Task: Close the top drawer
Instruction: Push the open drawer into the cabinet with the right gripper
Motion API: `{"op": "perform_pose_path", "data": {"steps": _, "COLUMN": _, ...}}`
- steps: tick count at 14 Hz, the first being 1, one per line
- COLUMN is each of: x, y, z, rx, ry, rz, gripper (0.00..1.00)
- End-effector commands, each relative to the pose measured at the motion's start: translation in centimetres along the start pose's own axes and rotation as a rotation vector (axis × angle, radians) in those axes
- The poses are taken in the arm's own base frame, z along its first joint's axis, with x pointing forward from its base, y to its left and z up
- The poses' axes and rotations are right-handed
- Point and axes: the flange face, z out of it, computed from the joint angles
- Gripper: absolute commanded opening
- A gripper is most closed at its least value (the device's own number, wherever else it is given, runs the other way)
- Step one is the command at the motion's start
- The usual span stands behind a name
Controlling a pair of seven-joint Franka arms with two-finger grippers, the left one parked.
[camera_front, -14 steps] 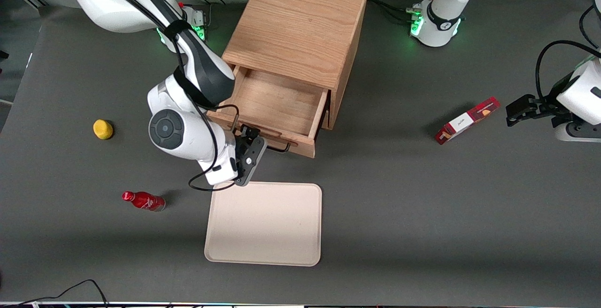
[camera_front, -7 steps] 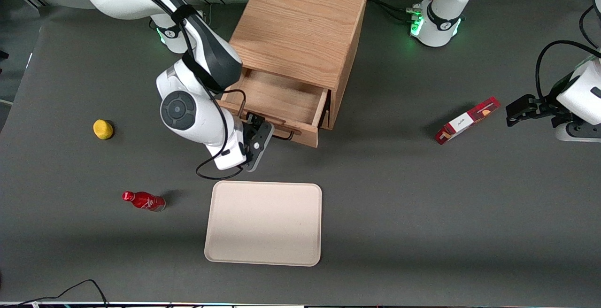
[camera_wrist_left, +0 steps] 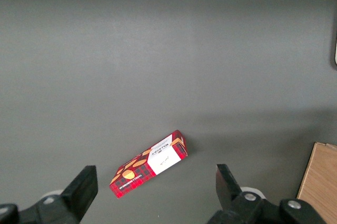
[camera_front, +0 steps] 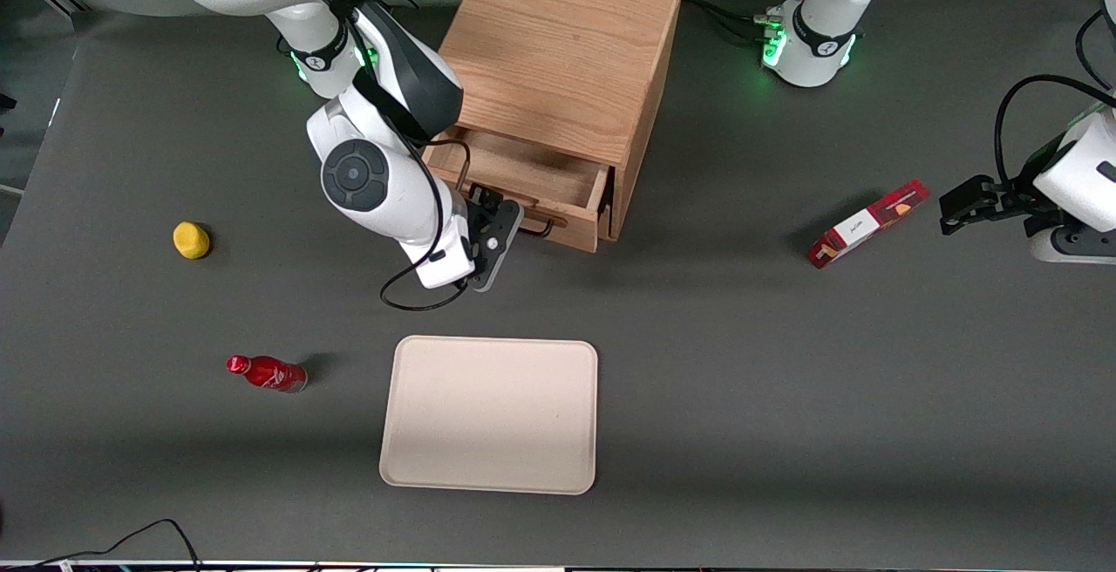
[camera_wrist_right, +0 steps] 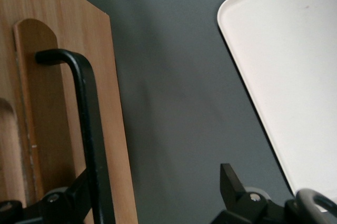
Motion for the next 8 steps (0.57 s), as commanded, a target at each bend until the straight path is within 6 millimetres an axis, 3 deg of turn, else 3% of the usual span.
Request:
{"op": "perform_pose_path", "data": {"steps": 1, "x": -0.5, "y": -2.3, "z": 0.1, "rx": -0.009, "ry": -0.005, "rz": 0.021, "gripper": 1.0}}
{"op": "perform_pose_path", "data": {"steps": 8, "x": -0.9, "y": -5.0, "z": 0.7, "rx": -0.015, "ry": -0.025, "rz": -0.007, "gripper": 1.0}}
